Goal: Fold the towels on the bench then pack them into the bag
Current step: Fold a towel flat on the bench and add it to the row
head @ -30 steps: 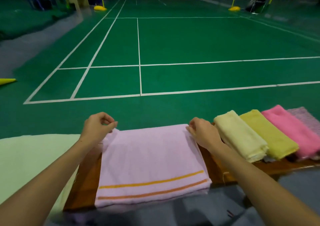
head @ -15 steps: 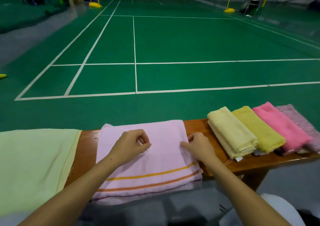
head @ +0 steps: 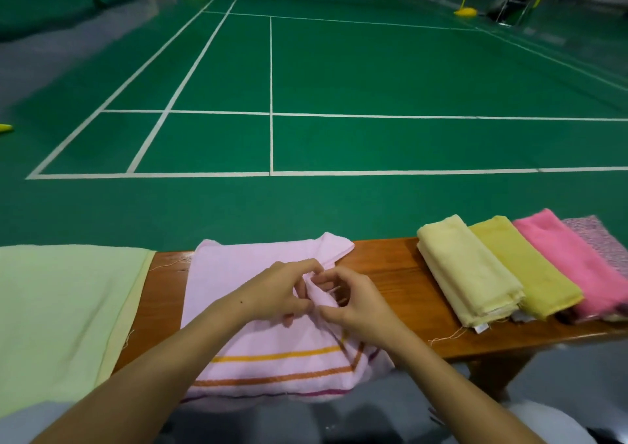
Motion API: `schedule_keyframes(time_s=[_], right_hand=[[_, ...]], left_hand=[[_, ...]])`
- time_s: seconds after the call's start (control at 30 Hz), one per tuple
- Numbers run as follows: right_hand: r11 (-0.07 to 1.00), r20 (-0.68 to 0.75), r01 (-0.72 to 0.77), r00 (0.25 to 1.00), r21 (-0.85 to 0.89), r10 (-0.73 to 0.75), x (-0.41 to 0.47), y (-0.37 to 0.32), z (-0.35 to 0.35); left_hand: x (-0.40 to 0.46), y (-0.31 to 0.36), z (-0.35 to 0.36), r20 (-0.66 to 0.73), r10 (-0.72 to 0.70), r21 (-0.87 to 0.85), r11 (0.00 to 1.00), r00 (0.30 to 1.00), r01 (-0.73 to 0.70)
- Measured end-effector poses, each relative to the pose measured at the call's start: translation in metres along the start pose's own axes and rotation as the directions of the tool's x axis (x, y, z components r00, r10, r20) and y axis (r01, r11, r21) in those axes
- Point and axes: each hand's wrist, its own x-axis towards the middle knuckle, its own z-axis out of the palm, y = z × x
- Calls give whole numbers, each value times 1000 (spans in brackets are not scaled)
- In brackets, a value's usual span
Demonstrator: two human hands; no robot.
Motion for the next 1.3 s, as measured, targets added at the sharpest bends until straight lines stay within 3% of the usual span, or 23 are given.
schedule_keyframes(time_s=[0.3, 0.5, 0.6, 0.7, 0.9, 1.1, 1.2, 1.3], right_hand=[[996, 158, -85, 984, -22, 88, -36, 9, -38], [998, 150, -60, 987, 9, 58, -50, 13, -48], [996, 104, -83, 991, -36, 86, -48, 16, -49], [996, 16, -61, 998, -72, 62, -38, 15, -46], [956, -85, -124, 985, 266, 151, 0, 8, -28], [729, 5, -116, 988, 675, 153, 29, 5, -7], [655, 10, -98, 991, 749, 136, 34, 1, -1], [764, -79, -46, 989, 644, 125, 33, -3, -3]], left_hand=[[1, -12, -12, -172, -22, 50, 998, 985, 31], [-2, -12, -12, -168, -26, 15, 999, 985, 29], [-6, -12, -10, -112, -26, -125, 992, 993, 12], [-10, -15, -9, -116, -8, -152, 988, 993, -10], [-25, -12, -16, -85, 36, -338, 939, 996, -63], [-42, -10, -28, -158, 5, -483, 872, 987, -82], [-45, -15, -32, -169, -18, -467, 882, 985, -64], [-45, -22, -33, -191, -26, -413, 909, 981, -56]])
